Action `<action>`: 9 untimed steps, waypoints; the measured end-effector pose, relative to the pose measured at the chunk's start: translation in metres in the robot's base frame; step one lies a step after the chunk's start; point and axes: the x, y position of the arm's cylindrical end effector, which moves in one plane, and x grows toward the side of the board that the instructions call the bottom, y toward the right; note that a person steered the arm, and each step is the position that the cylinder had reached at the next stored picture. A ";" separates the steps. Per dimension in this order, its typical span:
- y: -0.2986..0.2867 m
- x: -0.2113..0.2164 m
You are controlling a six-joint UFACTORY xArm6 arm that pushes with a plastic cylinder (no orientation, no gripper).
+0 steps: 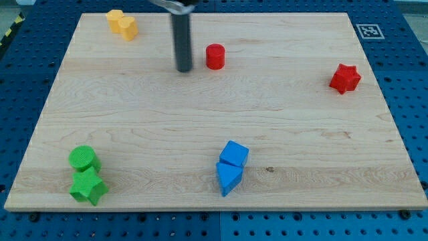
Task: Move the red circle above red star
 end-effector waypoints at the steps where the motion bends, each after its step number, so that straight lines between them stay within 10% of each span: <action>1: -0.012 -0.027; 9: 0.150 0.000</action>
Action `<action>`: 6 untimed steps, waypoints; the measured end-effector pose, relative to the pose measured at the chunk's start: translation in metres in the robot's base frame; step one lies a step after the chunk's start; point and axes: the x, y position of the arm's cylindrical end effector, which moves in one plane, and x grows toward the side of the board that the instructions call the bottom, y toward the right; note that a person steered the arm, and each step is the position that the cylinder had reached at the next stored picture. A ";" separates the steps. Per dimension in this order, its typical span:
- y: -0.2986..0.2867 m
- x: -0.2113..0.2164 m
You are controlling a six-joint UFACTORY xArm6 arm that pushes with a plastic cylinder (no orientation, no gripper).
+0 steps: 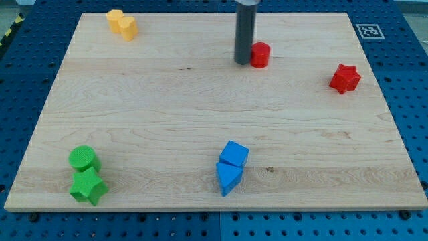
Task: Move the red circle above red star
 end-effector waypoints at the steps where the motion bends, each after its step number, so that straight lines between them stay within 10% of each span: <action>1: 0.043 -0.001; 6: 0.220 -0.064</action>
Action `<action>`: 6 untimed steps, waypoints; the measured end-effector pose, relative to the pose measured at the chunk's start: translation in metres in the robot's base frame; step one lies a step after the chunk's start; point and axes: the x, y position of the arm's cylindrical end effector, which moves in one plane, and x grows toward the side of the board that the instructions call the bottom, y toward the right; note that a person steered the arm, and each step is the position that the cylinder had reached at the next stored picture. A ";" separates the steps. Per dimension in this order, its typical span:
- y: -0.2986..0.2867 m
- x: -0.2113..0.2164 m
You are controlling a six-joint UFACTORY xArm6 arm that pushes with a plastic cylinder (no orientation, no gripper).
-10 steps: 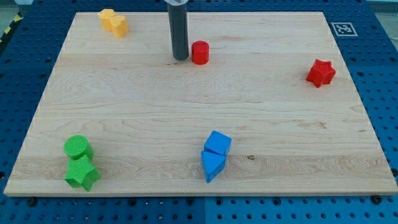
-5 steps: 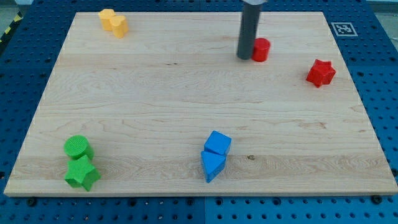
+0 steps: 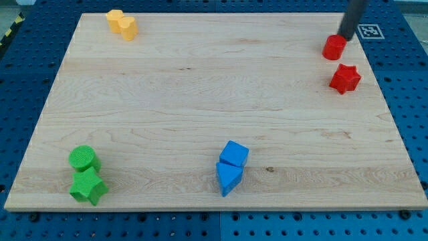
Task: Move the red circle above red star
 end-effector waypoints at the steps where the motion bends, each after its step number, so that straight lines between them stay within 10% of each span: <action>1: 0.005 0.000; 3: -0.049 -0.026; 6: -0.053 0.049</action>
